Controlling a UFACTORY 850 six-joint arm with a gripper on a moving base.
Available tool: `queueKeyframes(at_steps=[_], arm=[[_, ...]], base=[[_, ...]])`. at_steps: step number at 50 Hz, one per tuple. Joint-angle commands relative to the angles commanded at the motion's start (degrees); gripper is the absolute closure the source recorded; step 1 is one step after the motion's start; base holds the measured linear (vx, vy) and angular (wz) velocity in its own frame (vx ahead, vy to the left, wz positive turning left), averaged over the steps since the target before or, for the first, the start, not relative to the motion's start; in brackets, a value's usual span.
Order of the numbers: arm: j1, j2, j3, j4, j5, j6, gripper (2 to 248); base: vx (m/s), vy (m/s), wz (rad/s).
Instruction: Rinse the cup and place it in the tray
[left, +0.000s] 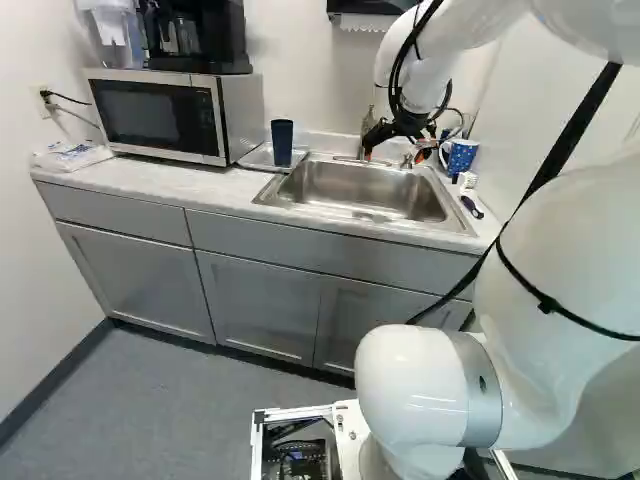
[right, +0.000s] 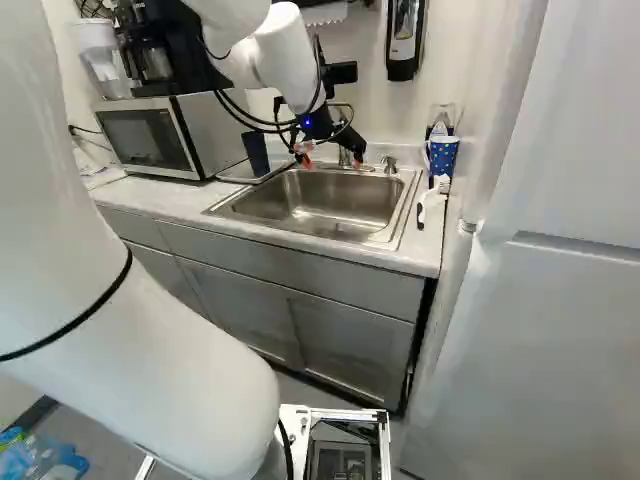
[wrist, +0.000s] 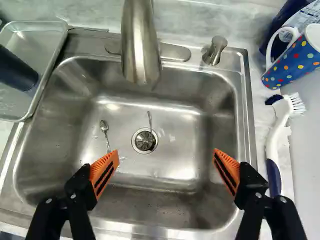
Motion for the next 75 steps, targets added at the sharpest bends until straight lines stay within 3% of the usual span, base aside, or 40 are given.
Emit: queueKeyframes(at_steps=[39, 75], arm=[[0.0, 0.0, 0.0, 0.0, 0.0, 0.0, 3], [0.0, 0.0, 0.0, 0.0, 0.0, 0.0, 3]], base=[[0.0, 0.0, 0.001], [-0.009, 0.042, -0.001]])
